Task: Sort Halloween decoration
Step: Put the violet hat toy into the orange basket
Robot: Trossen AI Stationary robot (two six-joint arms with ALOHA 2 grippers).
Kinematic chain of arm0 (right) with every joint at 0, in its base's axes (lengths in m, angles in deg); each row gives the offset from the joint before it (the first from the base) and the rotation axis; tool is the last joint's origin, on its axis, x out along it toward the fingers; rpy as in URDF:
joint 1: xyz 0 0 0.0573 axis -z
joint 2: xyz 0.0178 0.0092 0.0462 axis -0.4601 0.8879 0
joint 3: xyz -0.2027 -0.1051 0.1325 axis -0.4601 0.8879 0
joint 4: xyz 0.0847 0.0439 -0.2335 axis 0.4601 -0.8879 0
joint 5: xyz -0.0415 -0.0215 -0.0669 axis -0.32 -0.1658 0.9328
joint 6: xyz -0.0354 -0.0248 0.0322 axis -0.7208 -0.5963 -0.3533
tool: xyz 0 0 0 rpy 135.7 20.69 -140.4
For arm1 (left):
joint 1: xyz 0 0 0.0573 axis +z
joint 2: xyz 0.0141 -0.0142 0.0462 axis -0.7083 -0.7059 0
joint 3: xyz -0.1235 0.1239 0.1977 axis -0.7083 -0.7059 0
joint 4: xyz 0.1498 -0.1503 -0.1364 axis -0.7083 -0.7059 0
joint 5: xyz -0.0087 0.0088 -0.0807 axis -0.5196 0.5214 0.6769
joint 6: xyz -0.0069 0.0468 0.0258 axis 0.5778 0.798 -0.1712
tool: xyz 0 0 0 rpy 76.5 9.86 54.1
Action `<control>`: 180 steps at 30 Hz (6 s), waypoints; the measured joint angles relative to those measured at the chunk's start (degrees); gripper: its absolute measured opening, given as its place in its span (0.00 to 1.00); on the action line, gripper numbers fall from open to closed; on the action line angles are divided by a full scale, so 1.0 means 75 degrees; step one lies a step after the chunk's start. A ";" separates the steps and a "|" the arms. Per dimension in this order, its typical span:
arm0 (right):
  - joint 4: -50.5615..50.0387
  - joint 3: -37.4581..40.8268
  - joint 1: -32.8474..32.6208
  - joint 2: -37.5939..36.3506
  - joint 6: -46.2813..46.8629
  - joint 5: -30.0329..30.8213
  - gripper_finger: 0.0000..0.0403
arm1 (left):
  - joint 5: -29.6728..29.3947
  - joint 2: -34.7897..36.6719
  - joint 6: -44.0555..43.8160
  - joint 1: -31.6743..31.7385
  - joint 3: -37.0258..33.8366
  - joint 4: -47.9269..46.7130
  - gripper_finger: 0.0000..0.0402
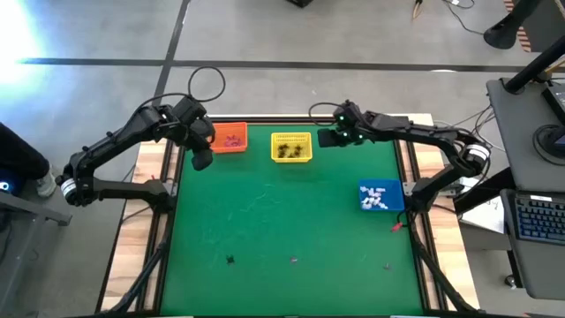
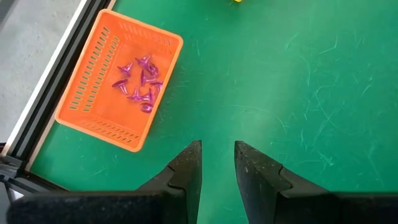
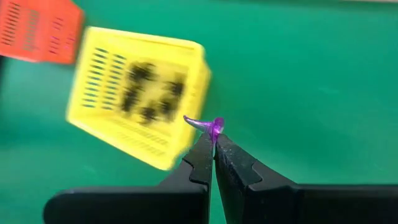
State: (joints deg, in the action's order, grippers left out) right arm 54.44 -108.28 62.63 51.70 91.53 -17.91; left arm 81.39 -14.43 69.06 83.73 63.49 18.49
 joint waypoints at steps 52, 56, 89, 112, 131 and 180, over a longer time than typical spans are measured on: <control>0.0808 -0.8602 -0.1271 0.6902 -0.0910 -0.2472 0.02 | -0.0402 0.0058 0.0172 0.0009 0.0000 0.0090 0.19; 0.0738 -0.9123 -0.1307 0.7365 -0.0885 -0.2605 0.02 | -0.0399 0.0058 0.0172 0.0009 0.0000 0.0076 0.19; 0.0440 -0.9809 -0.1296 0.7903 -0.0928 -0.1650 0.11 | -0.0388 0.0058 0.0114 0.0009 0.0000 0.0013 0.19; -0.4464 -0.9798 -0.1348 0.5585 -0.4043 -0.2353 0.22 | -0.0353 0.0058 -0.0317 0.0006 0.0000 -0.0425 0.19; -0.8932 -0.9755 -0.3450 0.4590 -0.2539 0.0691 0.41 | -0.0058 0.0050 -0.0348 0.0008 0.0000 -0.0425 0.19; -0.8410 -0.7372 -1.0029 0.4441 1.1878 0.1609 0.41 | 0.0004 0.0050 0.1111 0.0007 0.0002 -0.0599 0.19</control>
State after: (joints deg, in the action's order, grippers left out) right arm -8.64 -163.57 -12.59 85.01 180.62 -5.84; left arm 81.42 -14.06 77.39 83.78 63.50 14.00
